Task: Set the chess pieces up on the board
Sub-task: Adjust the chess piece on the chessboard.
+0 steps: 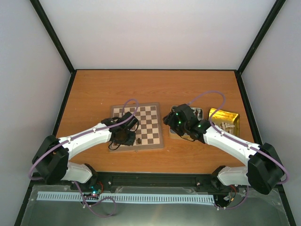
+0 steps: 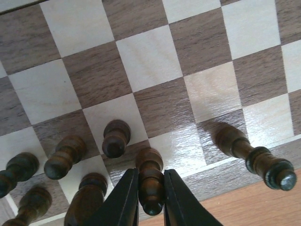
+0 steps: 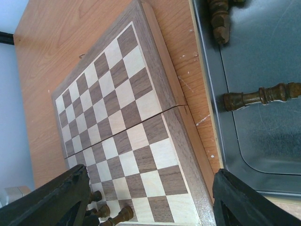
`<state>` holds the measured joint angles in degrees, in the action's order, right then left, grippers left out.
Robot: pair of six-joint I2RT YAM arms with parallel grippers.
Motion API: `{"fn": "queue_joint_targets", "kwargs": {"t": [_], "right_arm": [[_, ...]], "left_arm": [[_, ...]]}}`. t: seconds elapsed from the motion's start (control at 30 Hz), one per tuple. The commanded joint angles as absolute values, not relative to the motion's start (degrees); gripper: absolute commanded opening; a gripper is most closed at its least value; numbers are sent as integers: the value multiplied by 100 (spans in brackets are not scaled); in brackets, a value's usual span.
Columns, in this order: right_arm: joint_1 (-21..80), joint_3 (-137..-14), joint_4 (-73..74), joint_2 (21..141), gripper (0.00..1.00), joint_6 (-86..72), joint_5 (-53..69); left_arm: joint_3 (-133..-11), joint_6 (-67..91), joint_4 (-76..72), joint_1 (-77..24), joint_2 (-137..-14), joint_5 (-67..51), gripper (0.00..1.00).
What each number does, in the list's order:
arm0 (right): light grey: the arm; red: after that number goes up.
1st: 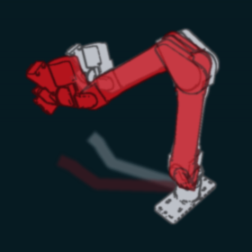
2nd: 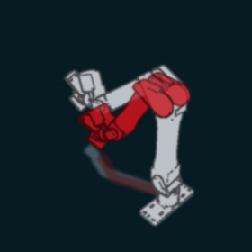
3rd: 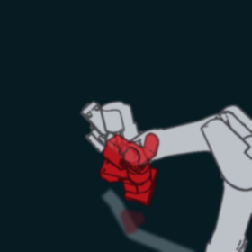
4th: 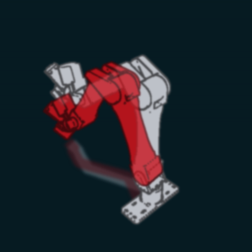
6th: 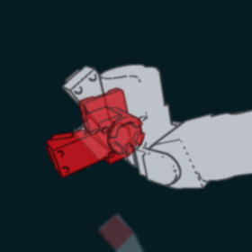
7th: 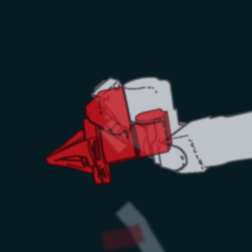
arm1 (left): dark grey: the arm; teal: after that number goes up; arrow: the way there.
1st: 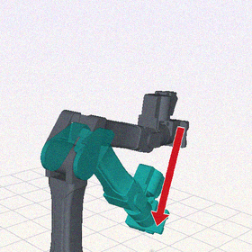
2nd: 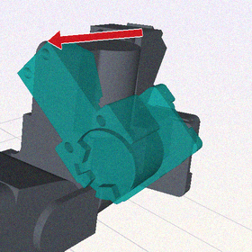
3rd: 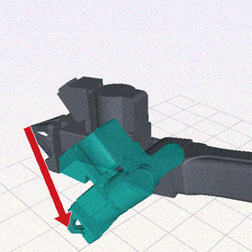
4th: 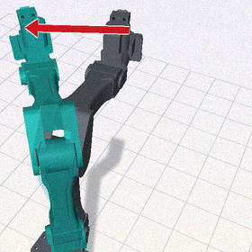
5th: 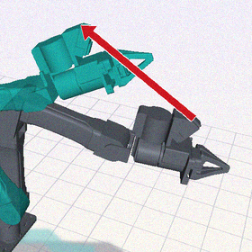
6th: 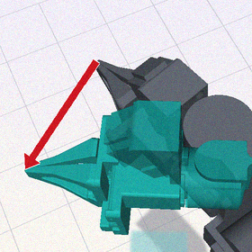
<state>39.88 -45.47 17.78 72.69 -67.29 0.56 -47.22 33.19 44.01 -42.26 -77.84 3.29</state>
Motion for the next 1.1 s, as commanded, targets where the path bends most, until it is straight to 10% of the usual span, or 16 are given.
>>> {"fn": "queue_joint_targets", "kwargs": {"t": [0.0,1.07], "right_arm": [[3955,-4474,1734,7240,71,-6763,-31],[3955,-4470,1565,7442,71,-6804,132]], "left_arm": [[-4863,3344,4553,-4201,-7785,704,7],[-4903,3214,4810,-4201,-7620,512,19]]}}
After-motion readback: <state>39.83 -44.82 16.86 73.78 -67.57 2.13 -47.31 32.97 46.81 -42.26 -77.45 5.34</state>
